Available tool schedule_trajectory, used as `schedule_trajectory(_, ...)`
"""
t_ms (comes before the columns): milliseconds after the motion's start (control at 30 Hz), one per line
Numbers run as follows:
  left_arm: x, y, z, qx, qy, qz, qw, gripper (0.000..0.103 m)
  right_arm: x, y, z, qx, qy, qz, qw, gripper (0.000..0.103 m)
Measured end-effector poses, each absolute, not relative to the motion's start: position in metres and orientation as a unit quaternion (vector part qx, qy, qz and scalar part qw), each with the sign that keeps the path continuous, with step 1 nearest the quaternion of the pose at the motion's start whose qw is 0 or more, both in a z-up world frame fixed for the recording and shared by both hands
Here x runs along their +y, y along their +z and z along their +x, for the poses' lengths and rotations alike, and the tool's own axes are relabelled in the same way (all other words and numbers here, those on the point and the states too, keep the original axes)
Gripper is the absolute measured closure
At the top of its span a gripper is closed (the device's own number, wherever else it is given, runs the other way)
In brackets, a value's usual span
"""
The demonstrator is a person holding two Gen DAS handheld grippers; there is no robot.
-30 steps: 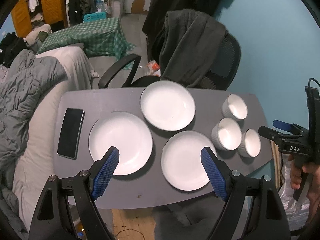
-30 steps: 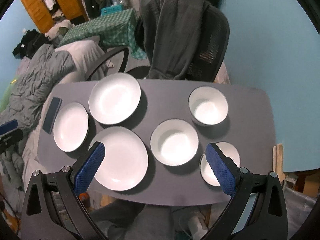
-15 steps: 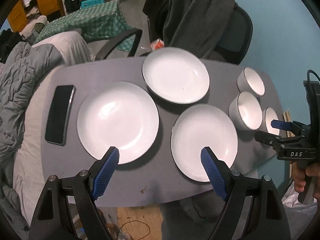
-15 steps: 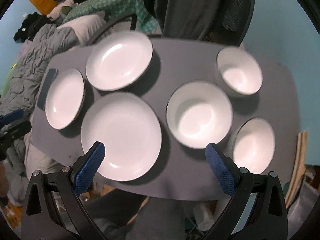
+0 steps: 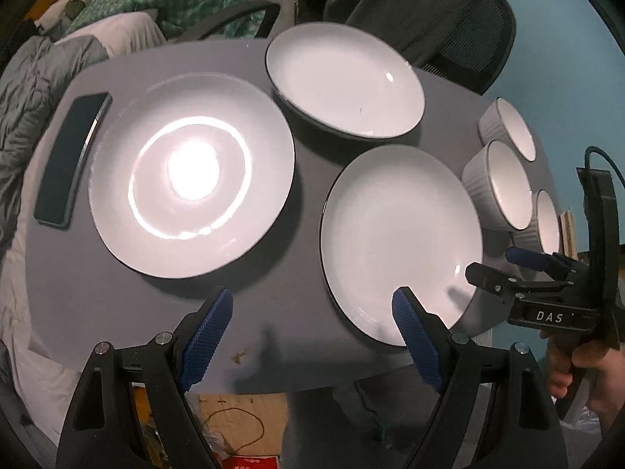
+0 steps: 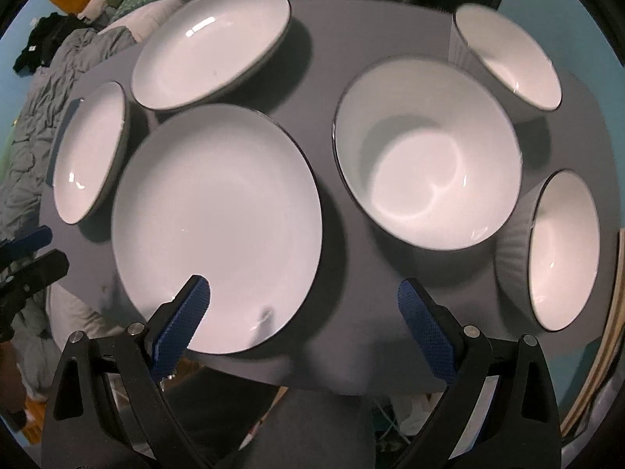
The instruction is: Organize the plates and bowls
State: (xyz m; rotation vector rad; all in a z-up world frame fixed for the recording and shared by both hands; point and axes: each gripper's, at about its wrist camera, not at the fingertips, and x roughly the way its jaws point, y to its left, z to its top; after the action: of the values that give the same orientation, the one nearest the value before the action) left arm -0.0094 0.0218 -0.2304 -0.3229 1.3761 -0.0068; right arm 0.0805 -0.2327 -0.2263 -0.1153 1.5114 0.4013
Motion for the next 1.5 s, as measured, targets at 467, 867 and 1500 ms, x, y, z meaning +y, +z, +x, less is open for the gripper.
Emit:
schedule_trajectory(467,0.008,-0.269,-0.002,0.654,0.005,-0.161,0.739,0.02,-0.25,-0.25,0.085,0.695,0.175,-0.013,0.697,0.025)
schedule_trajectory(867,0.012,-0.282,0.013,0.662,0.018,-0.205,0.721,0.06,-0.263,-0.238,0.1,0.685,0.186,-0.032,0.704,0.053)
schedule_trajectory(1500,0.02,-0.279,0.018,0.663,-0.001,-0.179,0.727,0.086,-0.253,-0.242,0.092,0.695,0.173,-0.014,0.697,0.072)
